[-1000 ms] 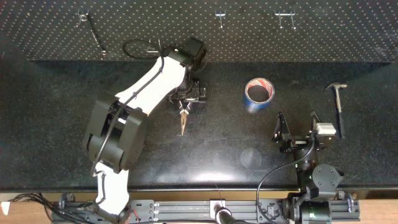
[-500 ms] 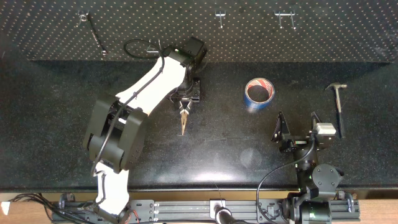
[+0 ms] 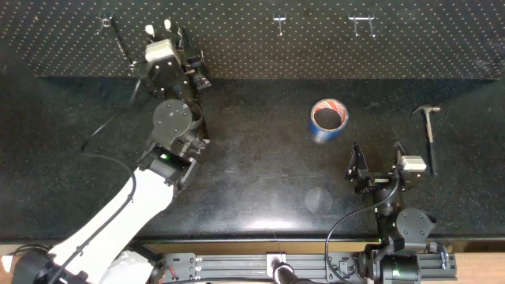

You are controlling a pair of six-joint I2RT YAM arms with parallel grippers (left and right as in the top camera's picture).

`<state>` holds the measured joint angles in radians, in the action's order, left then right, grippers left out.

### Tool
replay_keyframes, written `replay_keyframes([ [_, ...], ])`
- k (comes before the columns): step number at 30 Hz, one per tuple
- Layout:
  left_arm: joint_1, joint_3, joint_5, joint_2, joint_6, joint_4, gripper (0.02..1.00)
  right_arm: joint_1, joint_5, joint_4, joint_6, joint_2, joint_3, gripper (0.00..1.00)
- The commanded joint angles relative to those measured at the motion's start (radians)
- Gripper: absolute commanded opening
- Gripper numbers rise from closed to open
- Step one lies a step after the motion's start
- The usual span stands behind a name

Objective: Place Tools Onto Pegboard

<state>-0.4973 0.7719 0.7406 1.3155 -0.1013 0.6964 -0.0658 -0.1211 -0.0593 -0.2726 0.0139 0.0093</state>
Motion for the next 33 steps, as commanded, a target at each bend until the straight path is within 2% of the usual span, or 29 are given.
replay_keyframes([
  [1,0.042,0.119,0.089,0.103,0.013,-0.1,0.029,-0.003,0.002,-0.002,-0.007,-0.008,-0.005,0.987],
  [4,0.063,0.126,0.086,0.118,0.013,-0.11,0.029,-0.003,0.002,-0.002,-0.007,-0.008,-0.005,0.987],
  [6,0.065,0.126,-0.04,0.135,-0.003,-0.109,0.029,-0.003,0.002,-0.002,-0.007,-0.008,-0.005,0.987],
  [9,0.065,0.126,-0.066,0.188,-0.067,-0.11,0.027,-0.003,0.002,-0.002,-0.007,-0.008,-0.005,0.987],
  [17,0.088,0.13,-0.072,0.254,-0.066,-0.018,0.027,-0.003,0.002,-0.002,-0.007,-0.008,-0.005,0.987],
  [19,0.092,0.131,-0.099,0.302,-0.066,0.048,0.029,-0.003,0.002,-0.002,-0.007,-0.008,-0.005,0.987],
  [26,0.092,0.13,-0.097,0.366,-0.066,0.033,0.029,-0.003,0.002,-0.002,-0.007,-0.008,-0.005,0.987],
  [27,0.092,0.13,-0.097,0.366,-0.066,0.034,0.467,-0.003,0.002,-0.002,-0.007,-0.008,-0.005,0.987],
  [28,0.092,0.13,-0.098,0.366,-0.066,0.034,0.783,-0.003,0.002,-0.002,-0.007,-0.008,-0.005,0.987],
  [29,0.092,0.13,-0.098,0.366,-0.066,0.033,0.972,-0.003,0.002,-0.002,-0.007,-0.008,-0.005,0.987],
  [32,0.074,0.13,-0.098,0.361,-0.066,0.033,0.991,-0.003,0.002,-0.002,-0.007,-0.008,-0.005,0.987],
  [33,0.022,0.13,-0.098,0.31,-0.066,-0.066,0.996,-0.003,0.002,-0.002,-0.007,-0.008,-0.005,0.989],
])
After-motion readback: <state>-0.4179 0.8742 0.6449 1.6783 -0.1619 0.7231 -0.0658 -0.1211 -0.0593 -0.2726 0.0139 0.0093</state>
